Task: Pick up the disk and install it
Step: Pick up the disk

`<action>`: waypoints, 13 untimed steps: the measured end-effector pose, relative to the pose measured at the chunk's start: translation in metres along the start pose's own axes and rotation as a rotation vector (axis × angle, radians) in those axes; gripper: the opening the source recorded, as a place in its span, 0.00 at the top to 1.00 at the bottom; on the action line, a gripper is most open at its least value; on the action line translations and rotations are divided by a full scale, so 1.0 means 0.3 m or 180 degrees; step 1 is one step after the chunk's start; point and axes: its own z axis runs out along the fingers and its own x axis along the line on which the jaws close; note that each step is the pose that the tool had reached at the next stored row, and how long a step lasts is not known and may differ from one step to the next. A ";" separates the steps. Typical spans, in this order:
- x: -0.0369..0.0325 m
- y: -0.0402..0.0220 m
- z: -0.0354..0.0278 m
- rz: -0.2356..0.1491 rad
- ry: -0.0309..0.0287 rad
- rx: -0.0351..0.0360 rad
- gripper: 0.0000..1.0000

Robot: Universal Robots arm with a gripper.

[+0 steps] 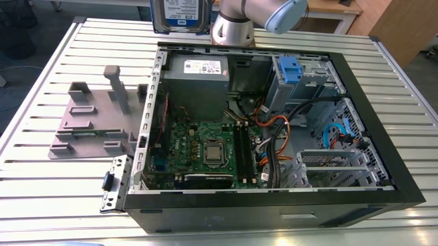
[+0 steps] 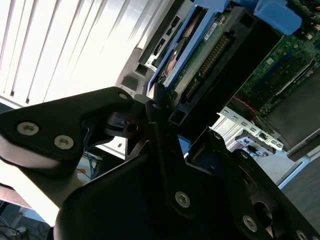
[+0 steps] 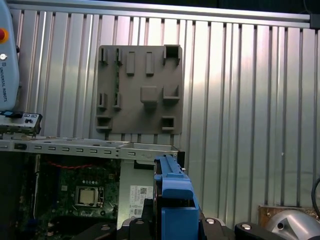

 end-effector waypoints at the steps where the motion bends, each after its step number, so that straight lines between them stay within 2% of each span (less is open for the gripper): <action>1: 0.001 0.000 0.000 0.0000 0.0000 0.0000 0.63; 13: 0.012 0.000 0.000 0.0000 0.0000 -0.0001 0.63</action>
